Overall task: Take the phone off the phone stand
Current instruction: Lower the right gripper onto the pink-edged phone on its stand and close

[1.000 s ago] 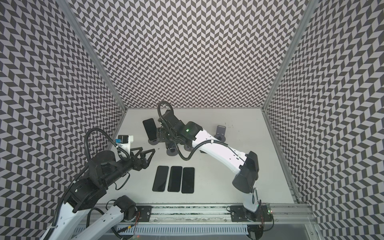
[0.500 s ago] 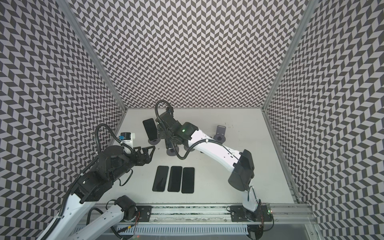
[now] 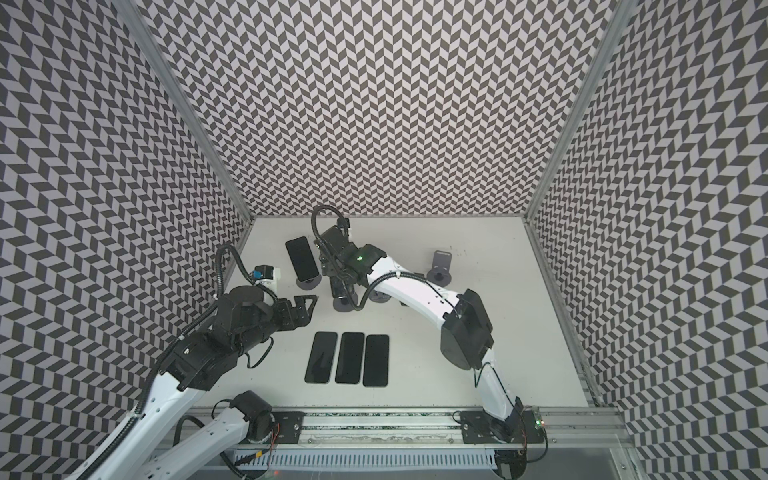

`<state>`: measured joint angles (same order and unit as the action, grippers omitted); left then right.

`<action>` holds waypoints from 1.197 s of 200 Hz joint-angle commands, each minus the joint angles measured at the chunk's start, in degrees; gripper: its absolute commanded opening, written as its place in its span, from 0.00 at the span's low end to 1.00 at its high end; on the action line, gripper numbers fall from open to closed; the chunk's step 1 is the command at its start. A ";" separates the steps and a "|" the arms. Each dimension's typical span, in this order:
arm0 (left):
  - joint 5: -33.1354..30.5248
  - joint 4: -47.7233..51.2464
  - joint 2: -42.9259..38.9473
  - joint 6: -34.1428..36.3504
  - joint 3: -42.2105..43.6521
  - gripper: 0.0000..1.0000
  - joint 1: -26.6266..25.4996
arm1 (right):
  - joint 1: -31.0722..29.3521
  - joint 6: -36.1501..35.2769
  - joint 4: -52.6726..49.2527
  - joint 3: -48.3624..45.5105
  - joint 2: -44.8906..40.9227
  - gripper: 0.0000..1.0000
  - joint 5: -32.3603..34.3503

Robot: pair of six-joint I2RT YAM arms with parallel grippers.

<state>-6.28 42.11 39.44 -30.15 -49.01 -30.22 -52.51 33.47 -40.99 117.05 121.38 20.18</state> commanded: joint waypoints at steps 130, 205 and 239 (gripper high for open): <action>5.80 -1.31 -12.90 -1.93 6.82 0.96 0.42 | 0.30 -0.39 3.07 2.97 7.90 0.97 -1.25; 10.06 -2.41 -8.01 0.05 7.42 0.95 2.05 | 0.22 -0.06 2.23 5.56 10.64 0.97 -1.62; 10.67 -2.55 -7.76 0.36 7.62 0.95 2.77 | 0.08 -0.46 2.32 5.86 11.57 0.97 -1.73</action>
<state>3.07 40.93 31.83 -30.61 -41.89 -27.97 -51.96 33.45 -40.25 121.32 131.39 18.20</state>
